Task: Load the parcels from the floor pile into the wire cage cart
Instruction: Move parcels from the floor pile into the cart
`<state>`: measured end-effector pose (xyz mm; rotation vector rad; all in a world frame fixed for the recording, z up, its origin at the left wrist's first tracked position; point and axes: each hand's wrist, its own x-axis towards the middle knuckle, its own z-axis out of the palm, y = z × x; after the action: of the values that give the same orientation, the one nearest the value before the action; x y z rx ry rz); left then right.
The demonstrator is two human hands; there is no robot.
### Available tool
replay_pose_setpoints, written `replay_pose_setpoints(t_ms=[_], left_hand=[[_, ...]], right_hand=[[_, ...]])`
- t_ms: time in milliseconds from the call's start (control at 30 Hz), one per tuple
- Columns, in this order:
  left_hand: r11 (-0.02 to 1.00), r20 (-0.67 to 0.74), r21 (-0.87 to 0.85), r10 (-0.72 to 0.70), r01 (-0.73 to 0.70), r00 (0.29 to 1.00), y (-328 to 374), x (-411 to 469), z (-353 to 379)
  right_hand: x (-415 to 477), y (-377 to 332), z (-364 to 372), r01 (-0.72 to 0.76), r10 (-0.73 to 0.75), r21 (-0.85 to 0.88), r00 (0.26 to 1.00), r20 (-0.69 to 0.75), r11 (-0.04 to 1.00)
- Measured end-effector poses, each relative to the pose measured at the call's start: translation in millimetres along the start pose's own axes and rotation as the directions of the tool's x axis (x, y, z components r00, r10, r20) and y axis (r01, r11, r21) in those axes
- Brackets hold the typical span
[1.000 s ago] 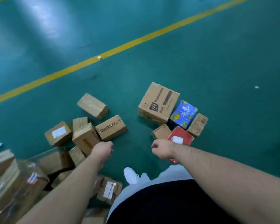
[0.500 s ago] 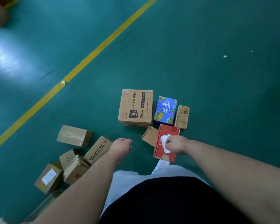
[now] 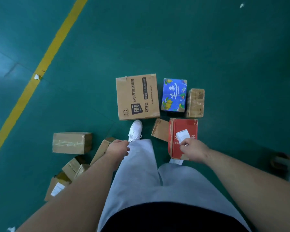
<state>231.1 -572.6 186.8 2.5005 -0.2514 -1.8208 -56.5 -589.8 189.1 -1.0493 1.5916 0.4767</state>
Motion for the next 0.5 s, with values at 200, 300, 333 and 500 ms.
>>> replay_pose_setpoints(t_ms=[200,300,333,500], left_hand=[[0.944,0.049,0.329,-0.021,0.003,0.999,43.3,139.4,-27.2],[0.924,-0.008,0.382,0.04,-0.034,0.999,68.3,221.6,-33.3],[0.936,-0.026,0.35,0.051,-0.039,0.998,75.3,245.2,-33.2],[0.971,-0.098,0.231,-0.038,0.06,0.994,87.6,358.2,-21.2]], right_hand=[[102.8,-38.2,43.9,-0.166,0.155,0.193,0.985,0.072,0.967],[185.4,-66.4,55.7,-0.142,0.13,0.224,0.989,0.067,0.964],[214.0,-76.7,56.7,-0.135,0.128,0.234,0.991,0.045,0.963],[349.4,-100.9,62.1,-0.185,0.233,0.27,0.96,-0.154,0.945]])
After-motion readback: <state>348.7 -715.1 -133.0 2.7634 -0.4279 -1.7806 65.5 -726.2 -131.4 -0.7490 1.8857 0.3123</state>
